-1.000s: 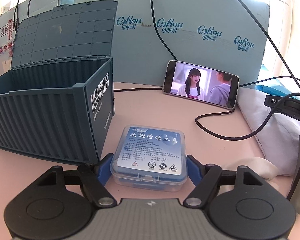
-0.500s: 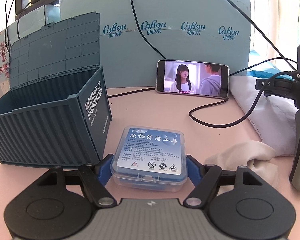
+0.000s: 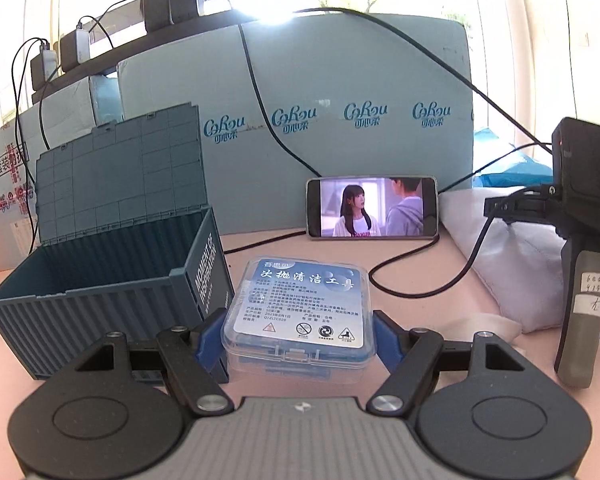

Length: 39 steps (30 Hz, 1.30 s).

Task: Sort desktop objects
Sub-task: 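Carry the wipes case with the right tool into the teal box and release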

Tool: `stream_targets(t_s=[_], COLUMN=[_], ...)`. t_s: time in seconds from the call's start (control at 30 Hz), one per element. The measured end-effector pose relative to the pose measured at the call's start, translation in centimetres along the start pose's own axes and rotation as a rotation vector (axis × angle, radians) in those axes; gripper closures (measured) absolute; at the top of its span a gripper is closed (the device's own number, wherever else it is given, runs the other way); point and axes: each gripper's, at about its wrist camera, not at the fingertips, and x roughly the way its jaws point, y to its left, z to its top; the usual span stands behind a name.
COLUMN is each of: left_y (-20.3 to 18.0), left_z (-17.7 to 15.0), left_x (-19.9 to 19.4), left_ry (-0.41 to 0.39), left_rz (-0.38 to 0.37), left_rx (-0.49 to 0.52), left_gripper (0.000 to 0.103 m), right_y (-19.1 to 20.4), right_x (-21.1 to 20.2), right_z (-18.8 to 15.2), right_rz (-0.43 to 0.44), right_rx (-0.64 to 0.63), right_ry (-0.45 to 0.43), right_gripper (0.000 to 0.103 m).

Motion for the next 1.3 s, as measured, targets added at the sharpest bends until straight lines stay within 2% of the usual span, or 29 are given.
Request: stream_targets(t_s=[0.23,0.4,0.63,0.8,1.1,1.3], left_y=[1.1,2.1,3.6,4.5,4.1,4.3], left_z=[-0.2,0.1,0.4,0.3,-0.1,-0.3], left_x=[-0.5,-0.1,0.1,-0.1,-0.3,-0.2], left_ry=[-0.012,-0.006,0.014,0.017,0.021,0.024], left_rz=[0.003,0.018,0.042,0.061,0.034,0.028], left_rx=[-0.016,-0.049,-0.095,-0.116,-0.117,-0.121], left_gripper=[0.0,0.0,0.0,0.0,0.0,0.0], right_y=[2.7,7.8,14.3,16.9,19.0,18.4], right_x=[-2.2,-1.1,3.3,6.1,7.3,9.4], right_z=[2.9,5.3,6.4,6.2,5.7,5.7], right_rz=[0.058,0.177,0.295,0.296,0.295,0.29], right_rx=[-0.045,-0.126,-0.201,-0.244,-0.333,-0.27], right_ry=[-0.14,-0.137,0.002,0.117,0.264,0.385], right_gripper=[0.027,0.027,0.027,0.027,0.027,0.027])
